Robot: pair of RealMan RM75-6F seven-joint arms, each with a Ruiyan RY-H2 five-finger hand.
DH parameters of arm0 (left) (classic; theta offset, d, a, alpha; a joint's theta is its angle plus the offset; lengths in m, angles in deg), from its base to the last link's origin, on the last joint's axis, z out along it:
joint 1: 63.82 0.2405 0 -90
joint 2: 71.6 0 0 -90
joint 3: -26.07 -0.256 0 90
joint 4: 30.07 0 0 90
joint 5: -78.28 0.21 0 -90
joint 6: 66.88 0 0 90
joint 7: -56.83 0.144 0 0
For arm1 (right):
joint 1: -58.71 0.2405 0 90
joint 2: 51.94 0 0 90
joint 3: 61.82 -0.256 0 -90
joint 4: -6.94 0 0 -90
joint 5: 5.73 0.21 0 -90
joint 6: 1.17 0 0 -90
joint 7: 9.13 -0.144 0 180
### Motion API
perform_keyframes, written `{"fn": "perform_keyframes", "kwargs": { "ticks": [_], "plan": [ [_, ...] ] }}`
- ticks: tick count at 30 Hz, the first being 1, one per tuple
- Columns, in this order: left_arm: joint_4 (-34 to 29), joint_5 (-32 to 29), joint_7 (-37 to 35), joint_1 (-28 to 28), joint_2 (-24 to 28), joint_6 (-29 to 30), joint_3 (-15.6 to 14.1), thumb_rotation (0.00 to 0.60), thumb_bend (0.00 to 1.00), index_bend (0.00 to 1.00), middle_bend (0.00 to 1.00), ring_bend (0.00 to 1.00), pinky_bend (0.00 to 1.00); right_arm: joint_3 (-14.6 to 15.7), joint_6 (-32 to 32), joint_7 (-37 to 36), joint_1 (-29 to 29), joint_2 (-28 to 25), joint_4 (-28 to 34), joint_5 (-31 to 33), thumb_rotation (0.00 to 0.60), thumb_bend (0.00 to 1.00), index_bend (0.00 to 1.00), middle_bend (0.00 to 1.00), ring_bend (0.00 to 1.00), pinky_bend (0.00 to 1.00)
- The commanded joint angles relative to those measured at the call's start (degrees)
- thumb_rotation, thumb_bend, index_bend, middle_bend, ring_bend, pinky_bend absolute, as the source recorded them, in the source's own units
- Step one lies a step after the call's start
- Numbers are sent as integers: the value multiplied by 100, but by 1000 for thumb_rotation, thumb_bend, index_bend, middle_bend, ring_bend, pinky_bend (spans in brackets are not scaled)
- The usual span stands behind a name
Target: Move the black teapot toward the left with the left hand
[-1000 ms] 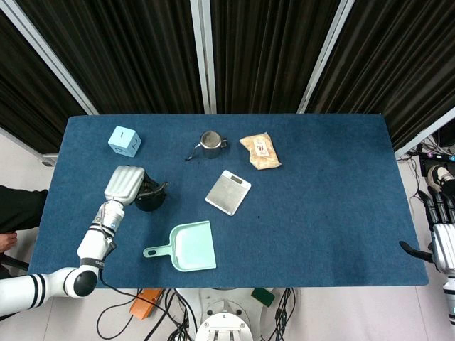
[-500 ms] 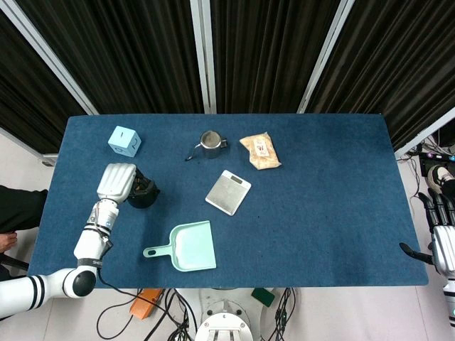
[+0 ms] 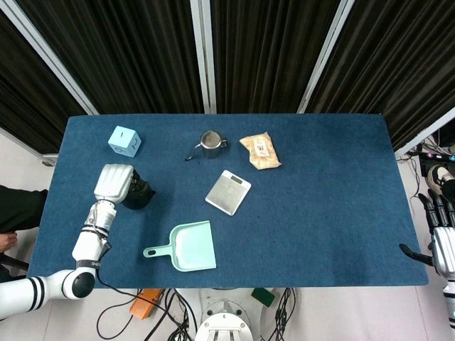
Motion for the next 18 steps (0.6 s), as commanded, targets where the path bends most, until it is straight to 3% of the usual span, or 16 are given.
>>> {"fn": "perform_keyframes", "kwargs": {
  "ticks": [1,18],
  "plan": [
    [44,8,98,9,-32,44,-18,462,404,1000,1000,1000,618,4,0,6,-4,5,1,-1,600,4,0,0,0,0],
    [397,78,625,62,-258,320,-43,461,402,1000,1000,1000,618,-5,-40,-4,-9,37,-35,50,600,4,0,0,0,0]
  ]
}}
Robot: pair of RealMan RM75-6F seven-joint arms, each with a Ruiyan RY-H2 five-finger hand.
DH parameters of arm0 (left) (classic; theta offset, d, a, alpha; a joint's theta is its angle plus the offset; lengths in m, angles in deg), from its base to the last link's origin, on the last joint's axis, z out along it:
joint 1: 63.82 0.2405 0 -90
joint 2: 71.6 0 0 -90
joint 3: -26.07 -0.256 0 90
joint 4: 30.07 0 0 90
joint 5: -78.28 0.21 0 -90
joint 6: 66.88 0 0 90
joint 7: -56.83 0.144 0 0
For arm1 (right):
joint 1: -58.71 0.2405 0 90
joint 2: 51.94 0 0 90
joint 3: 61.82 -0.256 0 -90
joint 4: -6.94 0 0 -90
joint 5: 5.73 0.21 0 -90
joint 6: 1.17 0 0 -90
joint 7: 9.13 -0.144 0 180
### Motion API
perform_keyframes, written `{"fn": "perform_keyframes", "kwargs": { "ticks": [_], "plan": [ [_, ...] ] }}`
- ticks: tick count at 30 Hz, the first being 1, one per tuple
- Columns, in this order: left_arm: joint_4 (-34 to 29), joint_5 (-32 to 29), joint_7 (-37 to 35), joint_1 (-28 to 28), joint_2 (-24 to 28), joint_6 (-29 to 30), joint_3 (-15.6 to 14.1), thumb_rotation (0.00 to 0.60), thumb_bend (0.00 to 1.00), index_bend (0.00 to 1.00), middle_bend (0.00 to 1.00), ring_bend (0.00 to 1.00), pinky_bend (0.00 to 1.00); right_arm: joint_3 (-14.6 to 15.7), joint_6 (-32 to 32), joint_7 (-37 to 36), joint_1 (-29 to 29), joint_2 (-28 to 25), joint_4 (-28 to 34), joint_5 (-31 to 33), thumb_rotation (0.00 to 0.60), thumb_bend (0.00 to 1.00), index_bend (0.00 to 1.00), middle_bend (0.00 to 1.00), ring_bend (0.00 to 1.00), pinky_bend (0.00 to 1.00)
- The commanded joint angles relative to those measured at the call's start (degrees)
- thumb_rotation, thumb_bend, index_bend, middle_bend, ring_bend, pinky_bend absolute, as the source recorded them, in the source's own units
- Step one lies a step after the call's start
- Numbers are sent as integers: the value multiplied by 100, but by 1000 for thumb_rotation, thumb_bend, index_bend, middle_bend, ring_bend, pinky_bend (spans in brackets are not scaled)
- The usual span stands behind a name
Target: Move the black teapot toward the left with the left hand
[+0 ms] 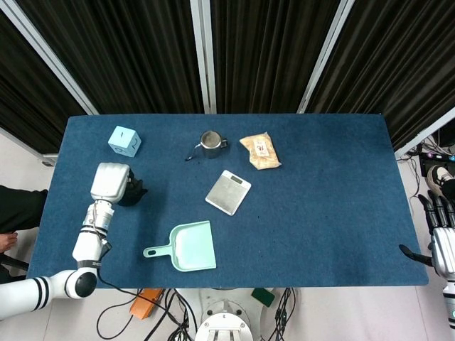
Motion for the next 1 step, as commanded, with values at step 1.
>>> {"fn": "perform_keyframes", "kwargs": {
  "ticks": [1],
  "plan": [
    [29,-3,44,6,-18,15,15,462,402,1000,1000,1000,618,-6,-7,9,2,4,-6,13,600,3,0,0,0,0]
  ]
}}
